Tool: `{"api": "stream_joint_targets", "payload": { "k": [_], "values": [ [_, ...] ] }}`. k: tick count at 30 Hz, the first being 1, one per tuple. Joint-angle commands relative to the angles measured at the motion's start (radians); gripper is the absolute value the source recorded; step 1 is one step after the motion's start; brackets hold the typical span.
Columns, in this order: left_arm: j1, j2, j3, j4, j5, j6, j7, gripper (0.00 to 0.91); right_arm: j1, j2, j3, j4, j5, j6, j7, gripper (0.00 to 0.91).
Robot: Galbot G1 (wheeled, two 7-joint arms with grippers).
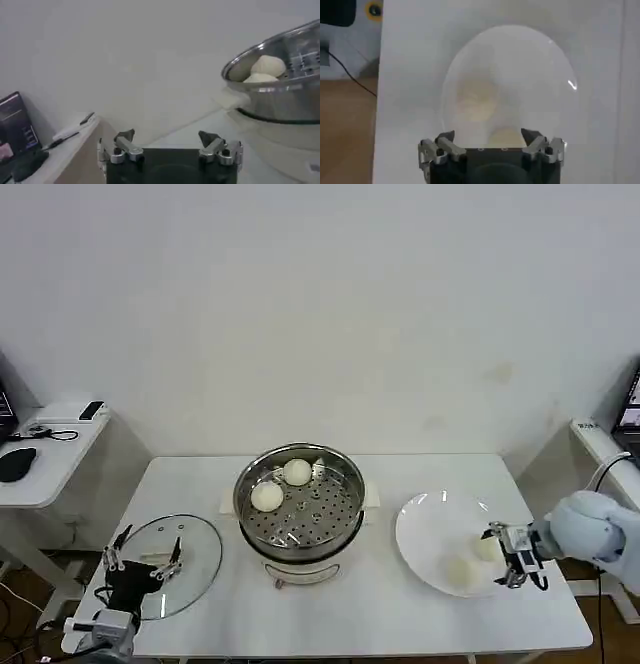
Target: Take steamed baozi put them in steamer then cover it.
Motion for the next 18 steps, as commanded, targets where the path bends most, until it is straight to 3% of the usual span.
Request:
{"api": "stream_joint_targets", "payload": {
  "k": [1, 12, 18],
  "values": [
    [0.002, -0.002, -0.009, 0.002, 0.003, 0.001, 0.000, 0.907, -0.172, 0.075, 0.125, -0.051, -0.031, 0.018, -0.002, 0.907],
    [0.005, -0.001, -0.028, 0.009, -0.001, -0.002, 0.000, 0.907, -0.147, 0.153, 0.111, -0.128, -0.008, -0.009, 0.000, 0.907],
    [0.002, -0.002, -0.026, 0.017, -0.001, -0.003, -0.001, 0.907, -0.139, 0.162, 0.101, -0.147, -0.007, -0.027, -0.012, 0.846]
  ]
}}
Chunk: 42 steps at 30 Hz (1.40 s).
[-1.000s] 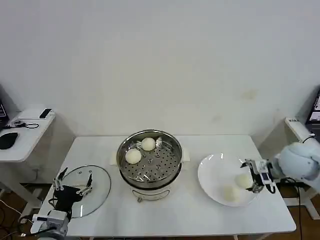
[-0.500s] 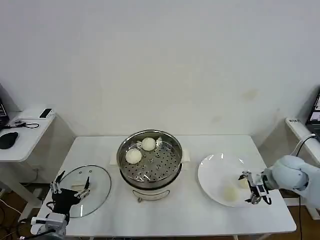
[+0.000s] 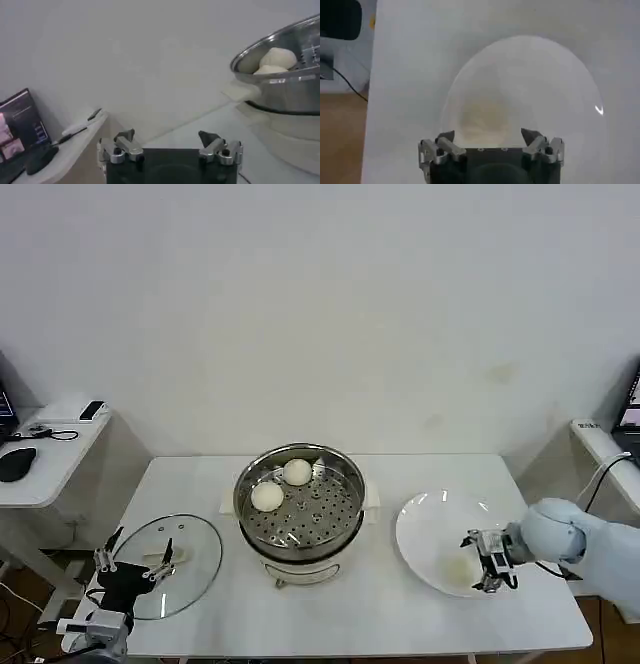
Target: Take steamed baozi put them in steamer then cover it.
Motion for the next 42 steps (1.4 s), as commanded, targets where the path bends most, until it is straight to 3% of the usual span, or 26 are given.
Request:
{"api": "stream_joint_targets", "payload": {
  "k": [1, 11, 22, 25, 29, 42],
  "values": [
    [-0.002, 0.001, -0.001, 0.007, -0.002, -0.002, -0.001, 0.907, -0.024, 0.037, 0.013, -0.042, -0.002, -0.018, -0.008, 0.836],
    [-0.011, 0.003, 0.001, 0.015, -0.002, -0.002, -0.001, 0.907, -0.032, 0.058, 0.009, -0.064, -0.005, -0.031, -0.007, 0.776],
    [-0.009, 0.003, 0.000, 0.010, -0.002, -0.002, -0.001, 0.907, -0.010, 0.059, 0.004, -0.058, 0.007, -0.053, -0.018, 0.645],
    [-0.008, 0.002, -0.001, 0.010, -0.002, -0.002, -0.001, 0.907, -0.004, 0.055, 0.003, -0.052, 0.007, -0.057, -0.029, 0.645],
    [-0.007, 0.002, -0.003, 0.011, -0.003, -0.005, -0.002, 0.907, 0.017, 0.045, 0.004, -0.048, -0.025, -0.044, -0.088, 0.635],
    [-0.008, 0.010, -0.005, 0.005, -0.011, -0.007, -0.001, 0.907, 0.224, 0.030, 0.012, -0.030, 0.066, -0.045, -0.094, 0.635]
  ]
}}
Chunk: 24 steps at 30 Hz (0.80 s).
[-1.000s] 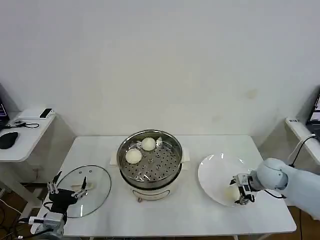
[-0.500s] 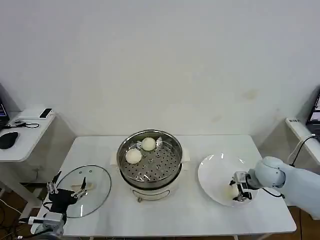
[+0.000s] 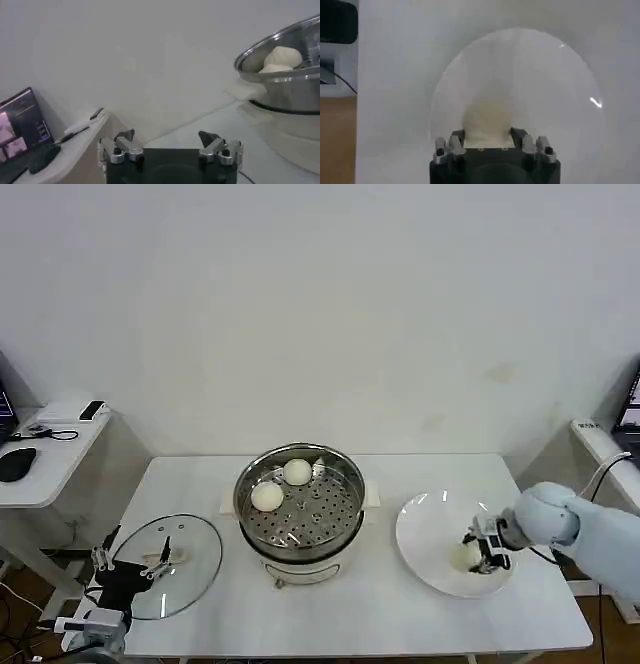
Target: Take steamed baozi put them in steamer then cover it.
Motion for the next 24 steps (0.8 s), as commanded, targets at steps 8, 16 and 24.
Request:
{"api": "stream_joint_targets", "payload": {
  "k": [8, 16, 24],
  "values": [
    [-0.011, 0.015, 0.003, -0.001, -0.014, -0.003, 0.001, 0.907, 0.312, 0.017, 0.002, -0.002, 0.133, 0.013, -0.022, 0.645],
    [-0.016, 0.025, -0.003, -0.001, -0.022, -0.002, 0.001, 0.907, 0.518, 0.108, -0.091, -0.042, 0.199, 0.012, -0.005, 0.645],
    [-0.015, 0.027, -0.028, -0.002, -0.036, -0.002, 0.000, 0.907, 0.670, 0.352, -0.236, -0.055, 0.260, 0.024, 0.053, 0.645]
  ]
}}
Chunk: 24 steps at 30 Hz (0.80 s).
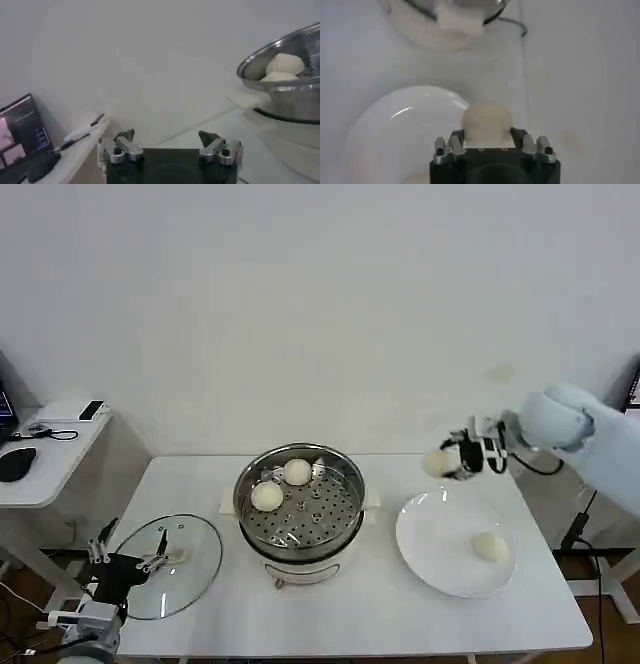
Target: Take steamed baozi put them in steamer then cover it.
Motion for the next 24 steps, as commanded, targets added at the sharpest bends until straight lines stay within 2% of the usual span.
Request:
{"api": "stream_joint_targets", "payload": {
  "k": [1, 6, 17, 24],
  "values": [
    [0.000, -0.005, -0.018, -0.002, -0.006, 0.001, -0.001, 0.907, 0.221, 0.256, -0.135, -0.019, 0.089, 0.030, 0.052, 0.645],
    [0.009, -0.019, -0.035, -0.021, -0.008, 0.003, 0.000, 0.907, 0.216, 0.366, -0.171, -0.027, 0.117, 0.055, 0.062, 0.645],
    [0.026, -0.039, -0.079, -0.040, -0.015, 0.003, -0.001, 0.907, 0.163, 0.601, -0.270, -0.121, 0.071, 0.172, 0.019, 0.645],
    [0.030, -0.052, -0.088, -0.041, -0.020, 0.001, -0.001, 0.907, 0.152, 0.675, -0.319, -0.155, 0.011, 0.264, -0.019, 0.655]
  ]
}}
